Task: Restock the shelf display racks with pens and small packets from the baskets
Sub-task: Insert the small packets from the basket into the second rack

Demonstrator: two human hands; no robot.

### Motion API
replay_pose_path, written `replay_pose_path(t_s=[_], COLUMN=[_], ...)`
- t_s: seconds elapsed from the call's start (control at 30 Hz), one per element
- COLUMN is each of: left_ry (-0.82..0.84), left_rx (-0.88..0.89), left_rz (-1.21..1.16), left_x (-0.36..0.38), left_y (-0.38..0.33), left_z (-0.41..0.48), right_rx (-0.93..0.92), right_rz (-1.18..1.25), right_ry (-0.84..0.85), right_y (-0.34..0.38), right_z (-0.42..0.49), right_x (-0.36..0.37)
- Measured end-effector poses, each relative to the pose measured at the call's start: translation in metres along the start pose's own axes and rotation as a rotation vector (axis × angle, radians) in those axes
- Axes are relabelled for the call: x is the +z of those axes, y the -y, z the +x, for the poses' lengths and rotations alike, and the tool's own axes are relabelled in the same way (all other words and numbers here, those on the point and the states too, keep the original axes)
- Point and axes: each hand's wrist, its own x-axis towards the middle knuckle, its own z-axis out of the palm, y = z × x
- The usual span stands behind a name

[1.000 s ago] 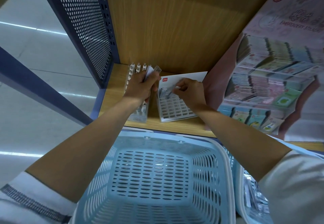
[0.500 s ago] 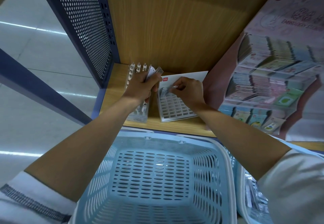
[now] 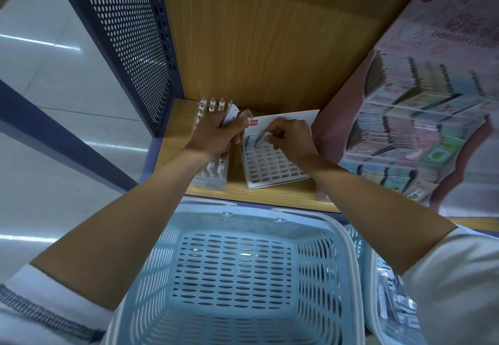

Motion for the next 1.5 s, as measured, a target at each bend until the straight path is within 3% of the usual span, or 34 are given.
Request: replay_pose_path(t_s=[0.27, 1.5], left_ry=[-0.041, -0.091], left_rx=[0.124, 0.205], left_rz=[0.274, 0.35], left_x=[-0.004, 0.001], left_y=[0.002, 0.014], left_z=[0.002, -0.001], right_rx=[-0.093, -0.226], right_rz=[-0.097, -0.191], right_ry=[-0.097, -0.009], right_y=[0.002, -0.011], right_z=[-0.005, -0.003], right_x=[0.004, 0.013])
